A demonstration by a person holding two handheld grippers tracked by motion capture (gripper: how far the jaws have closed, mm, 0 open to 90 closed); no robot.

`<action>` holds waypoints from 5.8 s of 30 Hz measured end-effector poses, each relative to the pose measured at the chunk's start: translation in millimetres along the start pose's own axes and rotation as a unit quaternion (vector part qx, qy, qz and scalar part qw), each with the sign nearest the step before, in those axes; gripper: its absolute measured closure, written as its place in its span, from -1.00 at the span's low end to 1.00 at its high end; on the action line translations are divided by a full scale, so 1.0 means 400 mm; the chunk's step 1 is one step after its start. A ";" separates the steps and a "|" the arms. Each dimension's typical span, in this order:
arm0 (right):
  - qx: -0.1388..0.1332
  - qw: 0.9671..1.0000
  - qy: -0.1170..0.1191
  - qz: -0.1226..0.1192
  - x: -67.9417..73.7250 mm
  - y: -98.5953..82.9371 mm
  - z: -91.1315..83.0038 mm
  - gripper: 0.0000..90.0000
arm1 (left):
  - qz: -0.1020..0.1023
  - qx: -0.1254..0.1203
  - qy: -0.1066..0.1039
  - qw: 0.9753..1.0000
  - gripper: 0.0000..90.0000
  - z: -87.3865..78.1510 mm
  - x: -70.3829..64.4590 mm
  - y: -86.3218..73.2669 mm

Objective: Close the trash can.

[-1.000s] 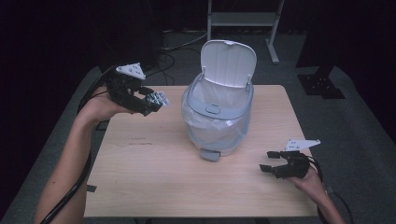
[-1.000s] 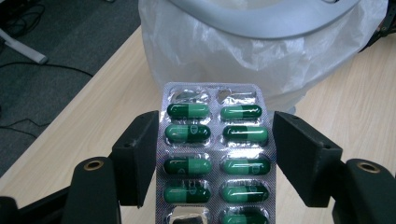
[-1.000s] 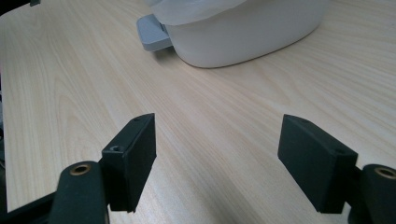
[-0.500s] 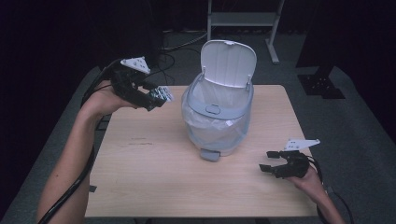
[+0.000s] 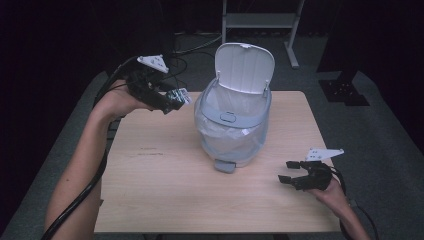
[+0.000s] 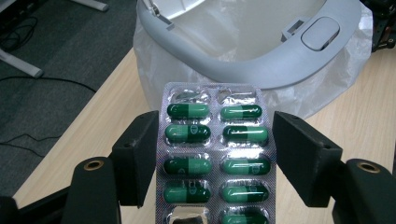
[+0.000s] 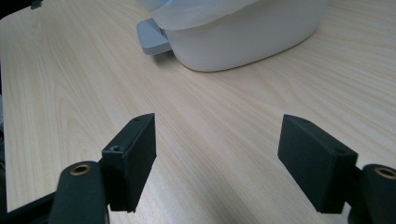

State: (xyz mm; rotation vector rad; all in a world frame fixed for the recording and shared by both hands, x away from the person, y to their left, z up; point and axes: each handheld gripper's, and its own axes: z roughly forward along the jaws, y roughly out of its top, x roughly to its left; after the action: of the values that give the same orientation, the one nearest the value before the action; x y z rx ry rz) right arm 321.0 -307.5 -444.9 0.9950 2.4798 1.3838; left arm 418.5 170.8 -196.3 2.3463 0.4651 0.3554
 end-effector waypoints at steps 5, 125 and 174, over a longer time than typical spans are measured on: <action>-0.001 1.000 0.001 -0.001 0.003 0.002 0.000 -0.40 | 0.006 -0.001 -0.001 1.000 -0.26 0.005 0.000 0.019; -0.016 1.000 -0.004 0.003 -0.004 0.001 -0.019 -0.40 | 0.054 0.027 -0.051 0.997 -0.41 0.211 -0.029 0.256; -0.008 0.999 -0.038 -0.018 -0.032 0.286 -0.089 -0.34 | -0.013 -0.033 -0.008 0.999 -0.79 0.041 -0.077 -0.109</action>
State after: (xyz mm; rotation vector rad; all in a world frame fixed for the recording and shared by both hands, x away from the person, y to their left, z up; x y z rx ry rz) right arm 371.5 -299.2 -335.9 0.9747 2.4168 1.3274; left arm 387.1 178.0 -242.1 2.2749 0.4688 0.3356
